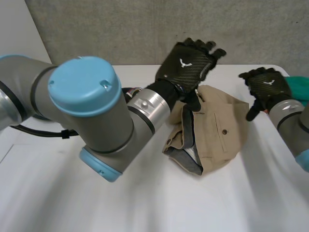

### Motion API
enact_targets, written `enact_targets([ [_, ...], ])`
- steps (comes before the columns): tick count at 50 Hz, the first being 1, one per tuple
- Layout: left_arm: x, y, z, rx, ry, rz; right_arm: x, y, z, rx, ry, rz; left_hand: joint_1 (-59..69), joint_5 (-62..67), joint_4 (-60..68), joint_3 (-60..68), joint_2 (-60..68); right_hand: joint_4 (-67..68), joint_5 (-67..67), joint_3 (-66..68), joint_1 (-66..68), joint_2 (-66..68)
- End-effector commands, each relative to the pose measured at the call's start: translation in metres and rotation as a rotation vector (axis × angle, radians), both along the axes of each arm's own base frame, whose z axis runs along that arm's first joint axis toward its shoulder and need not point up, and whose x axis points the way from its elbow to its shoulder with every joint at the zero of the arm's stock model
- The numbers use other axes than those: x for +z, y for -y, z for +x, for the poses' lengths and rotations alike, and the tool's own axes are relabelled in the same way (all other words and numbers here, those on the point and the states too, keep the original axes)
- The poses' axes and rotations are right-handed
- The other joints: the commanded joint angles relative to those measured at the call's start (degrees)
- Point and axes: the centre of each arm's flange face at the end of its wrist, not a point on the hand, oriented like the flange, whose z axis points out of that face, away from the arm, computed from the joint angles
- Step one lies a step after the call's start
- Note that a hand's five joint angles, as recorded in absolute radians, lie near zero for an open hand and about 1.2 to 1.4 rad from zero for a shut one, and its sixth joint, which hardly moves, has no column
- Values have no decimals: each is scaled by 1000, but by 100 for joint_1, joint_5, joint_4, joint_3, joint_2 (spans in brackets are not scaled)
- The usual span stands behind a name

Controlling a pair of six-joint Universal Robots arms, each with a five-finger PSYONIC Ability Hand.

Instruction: Fold the laundry.

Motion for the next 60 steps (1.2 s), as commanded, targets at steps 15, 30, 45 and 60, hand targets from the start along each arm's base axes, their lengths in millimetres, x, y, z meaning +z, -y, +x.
enact_targets([
  [15, 27, 84, 62, 225, -97, 47, -8, -31, 84, 398, -100, 84, -169, -266, -132, -622, -174, 387, 318, 408, 334, 431],
  [30, -17, 142, 97, 351, -32, 164, 16, -22, 115, 378, -167, -50, -169, -266, -132, -622, -174, 6801, 6731, 6821, 6748, 6845],
  [45, -59, 111, 95, 265, 167, 469, 153, -56, 101, 355, 11, -408, -169, -266, -132, -622, -174, 6801, 6731, 6821, 6748, 6845],
  [60, -82, 51, 59, 138, 83, 873, 162, -78, 116, 345, -55, -469, -169, -266, -132, -622, -174, 6801, 6731, 6821, 6748, 6845],
])
